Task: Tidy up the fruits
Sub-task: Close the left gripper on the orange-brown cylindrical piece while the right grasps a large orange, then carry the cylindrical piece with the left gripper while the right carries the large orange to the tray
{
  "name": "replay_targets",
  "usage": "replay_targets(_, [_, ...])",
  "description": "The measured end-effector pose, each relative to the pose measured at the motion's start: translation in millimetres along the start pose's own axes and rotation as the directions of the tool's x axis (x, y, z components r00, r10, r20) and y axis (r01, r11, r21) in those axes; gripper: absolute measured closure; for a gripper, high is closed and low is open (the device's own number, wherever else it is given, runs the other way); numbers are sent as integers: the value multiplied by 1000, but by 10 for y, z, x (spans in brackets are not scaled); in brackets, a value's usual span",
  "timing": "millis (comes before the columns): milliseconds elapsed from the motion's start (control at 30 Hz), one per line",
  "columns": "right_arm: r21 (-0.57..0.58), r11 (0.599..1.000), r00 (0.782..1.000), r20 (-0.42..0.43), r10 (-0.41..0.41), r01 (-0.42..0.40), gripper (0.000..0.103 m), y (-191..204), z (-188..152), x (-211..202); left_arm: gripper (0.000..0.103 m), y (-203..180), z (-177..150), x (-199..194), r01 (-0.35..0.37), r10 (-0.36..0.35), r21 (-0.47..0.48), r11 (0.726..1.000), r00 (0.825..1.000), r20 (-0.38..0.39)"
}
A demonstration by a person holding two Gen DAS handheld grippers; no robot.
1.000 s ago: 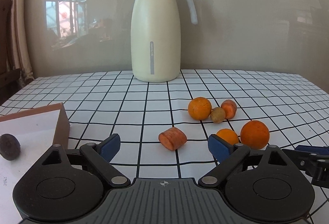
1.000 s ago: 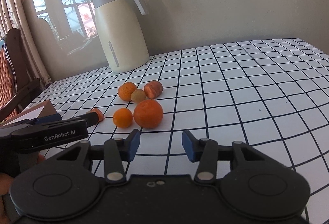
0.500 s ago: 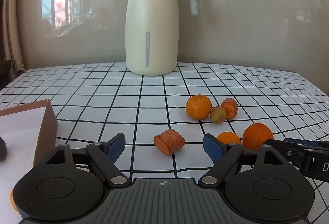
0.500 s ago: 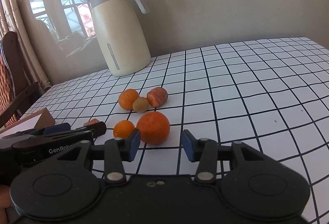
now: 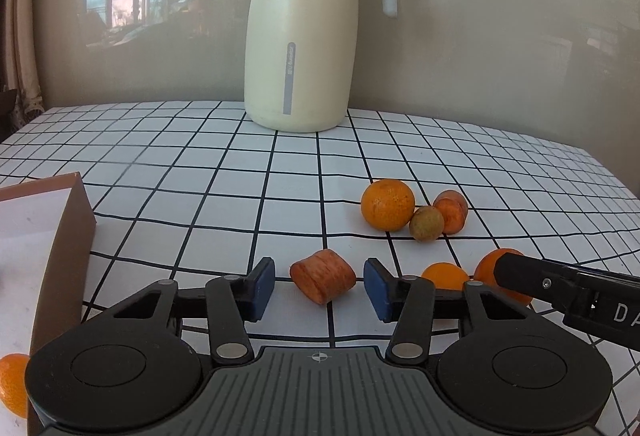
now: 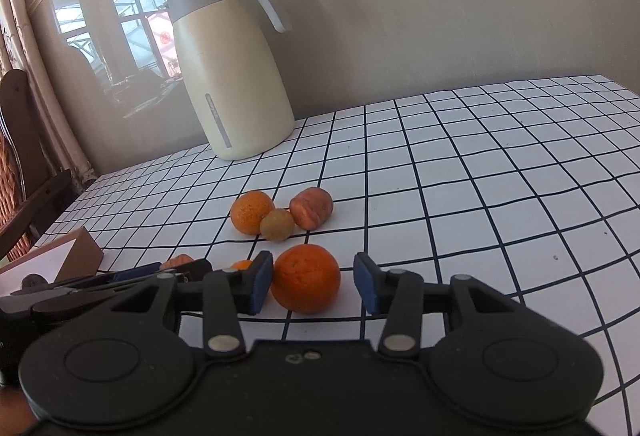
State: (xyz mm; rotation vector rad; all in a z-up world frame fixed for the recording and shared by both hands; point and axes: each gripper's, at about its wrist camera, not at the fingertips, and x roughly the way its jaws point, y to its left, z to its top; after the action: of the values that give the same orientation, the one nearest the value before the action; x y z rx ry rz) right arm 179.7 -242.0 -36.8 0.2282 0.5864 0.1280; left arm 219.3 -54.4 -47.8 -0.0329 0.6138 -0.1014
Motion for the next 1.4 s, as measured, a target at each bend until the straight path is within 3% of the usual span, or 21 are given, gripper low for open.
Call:
replay_targets(67, [0,1000,1000,0,2,-2,66,3,-4,9,67,-7,-2,-1,-3,3,2,1000,1000,0])
replay_targets(833, [-12,1000,1000,-18,-4,4,72,108,-38,70,68,-15,-99,-219,21,-20,133,991,1000,-9])
replay_targets(1233, [2,1000,1000,-15,2,-2,72,91,-52,52,69,28,-93,-174,9,-9,64,998,1000,-2])
replay_targets(1300, [1,1000,1000,-16,2,-2,72,92,-53,52,78,23,-95,-182,5,-6,64,998,1000,6])
replay_targets(1400, [5,1000,1000,-15,0,0,72,96,-57,49,78,-11,-97,-209,0,-1,83,997,1000,22])
